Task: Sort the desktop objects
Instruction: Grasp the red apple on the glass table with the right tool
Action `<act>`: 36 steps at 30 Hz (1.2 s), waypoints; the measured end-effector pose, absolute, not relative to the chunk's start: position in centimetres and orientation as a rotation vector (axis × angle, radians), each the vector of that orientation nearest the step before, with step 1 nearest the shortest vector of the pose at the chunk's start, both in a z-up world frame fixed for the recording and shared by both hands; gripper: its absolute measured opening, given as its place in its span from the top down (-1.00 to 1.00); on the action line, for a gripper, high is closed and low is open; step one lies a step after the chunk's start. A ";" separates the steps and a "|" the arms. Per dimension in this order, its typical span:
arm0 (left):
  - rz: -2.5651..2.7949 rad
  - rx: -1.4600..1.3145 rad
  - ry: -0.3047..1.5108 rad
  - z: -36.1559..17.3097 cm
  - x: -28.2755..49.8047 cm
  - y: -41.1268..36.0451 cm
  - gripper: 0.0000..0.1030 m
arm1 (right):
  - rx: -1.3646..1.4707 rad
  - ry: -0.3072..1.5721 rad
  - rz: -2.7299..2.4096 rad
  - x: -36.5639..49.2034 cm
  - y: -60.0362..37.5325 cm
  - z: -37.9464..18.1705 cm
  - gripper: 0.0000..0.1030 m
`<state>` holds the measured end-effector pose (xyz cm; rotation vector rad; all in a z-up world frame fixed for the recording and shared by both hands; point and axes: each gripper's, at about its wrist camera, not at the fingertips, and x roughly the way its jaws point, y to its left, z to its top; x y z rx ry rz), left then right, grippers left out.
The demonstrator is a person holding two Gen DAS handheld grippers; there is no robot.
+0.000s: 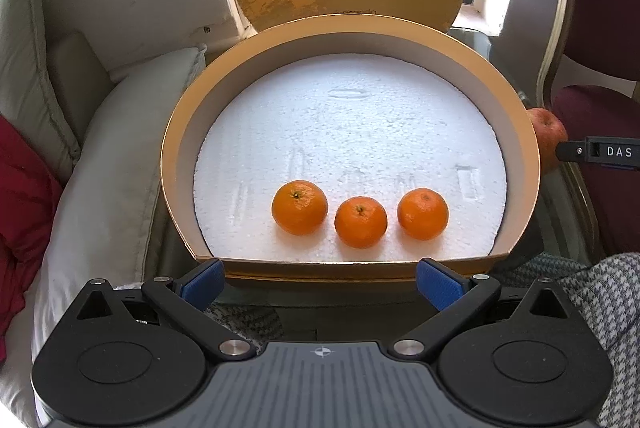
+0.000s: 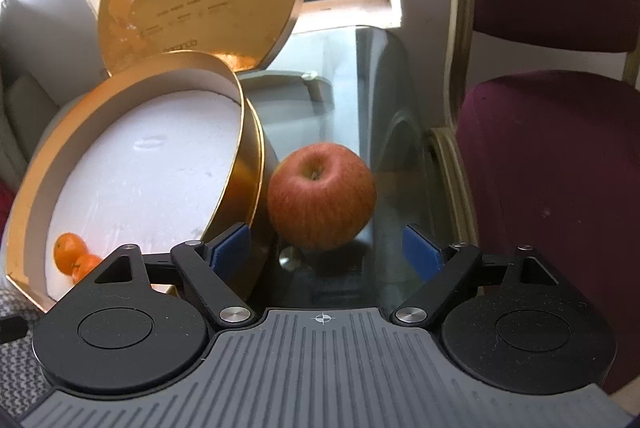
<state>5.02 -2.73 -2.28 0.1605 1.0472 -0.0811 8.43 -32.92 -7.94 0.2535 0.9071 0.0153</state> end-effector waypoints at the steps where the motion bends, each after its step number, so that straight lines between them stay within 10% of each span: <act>1: -0.082 0.157 1.051 -2.4 5.1 -2.7 -0.98 | 0.261 0.909 0.019 8.7 -33.1 -8.1 -0.70; 36: -0.049 0.109 1.077 -2.4 5.9 -1.5 -0.98 | 0.457 0.969 0.054 12.6 -35.1 -12.8 -0.59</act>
